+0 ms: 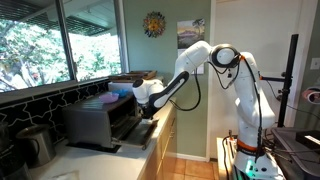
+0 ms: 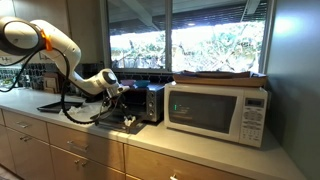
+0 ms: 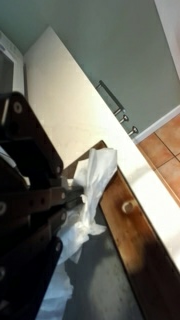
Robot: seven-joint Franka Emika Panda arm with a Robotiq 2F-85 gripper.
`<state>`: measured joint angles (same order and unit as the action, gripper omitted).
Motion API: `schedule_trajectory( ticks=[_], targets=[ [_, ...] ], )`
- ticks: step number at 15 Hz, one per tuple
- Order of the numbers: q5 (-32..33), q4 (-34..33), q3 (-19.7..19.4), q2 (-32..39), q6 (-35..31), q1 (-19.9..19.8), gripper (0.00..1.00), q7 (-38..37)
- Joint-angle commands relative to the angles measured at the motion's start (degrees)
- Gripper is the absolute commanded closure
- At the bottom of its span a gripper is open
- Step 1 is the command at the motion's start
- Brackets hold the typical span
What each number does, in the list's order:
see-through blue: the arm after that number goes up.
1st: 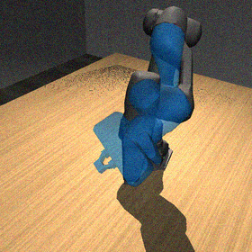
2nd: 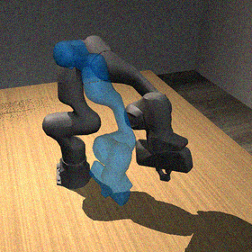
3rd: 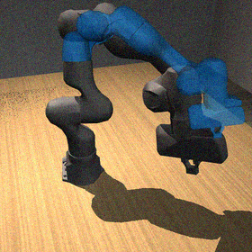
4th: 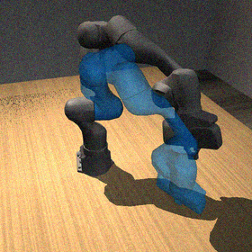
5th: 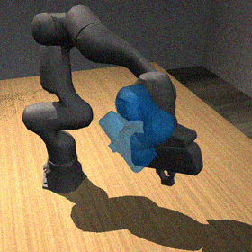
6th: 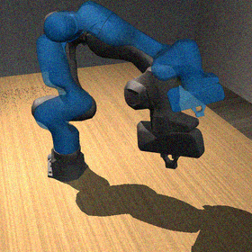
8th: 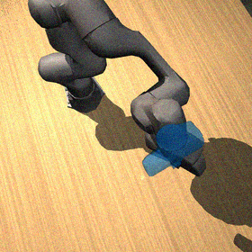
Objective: Use the white napkin to wipe the toaster oven door
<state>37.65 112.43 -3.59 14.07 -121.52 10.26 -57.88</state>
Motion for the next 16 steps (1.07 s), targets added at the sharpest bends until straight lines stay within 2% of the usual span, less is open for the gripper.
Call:
schedule_trajectory(
  ticks=[1,5,6,11,16],
  targets=[
    [7.04,-1.36,-0.83,1.95,4.68,0.15,1.0,-11.17],
    [9.9,-3.68,0.21,3.85,15.3,0.5,1.0,-20.59],
    [7.69,-3.56,1.45,3.22,15.2,-0.09,1.0,-18.69],
    [1.99,-2.92,6.2,1.01,6.76,-1.07,1.0,-10.28],
    [-6.16,-1.33,8.93,-0.81,-1.27,-0.51,1.0,1.01]
  ],
)
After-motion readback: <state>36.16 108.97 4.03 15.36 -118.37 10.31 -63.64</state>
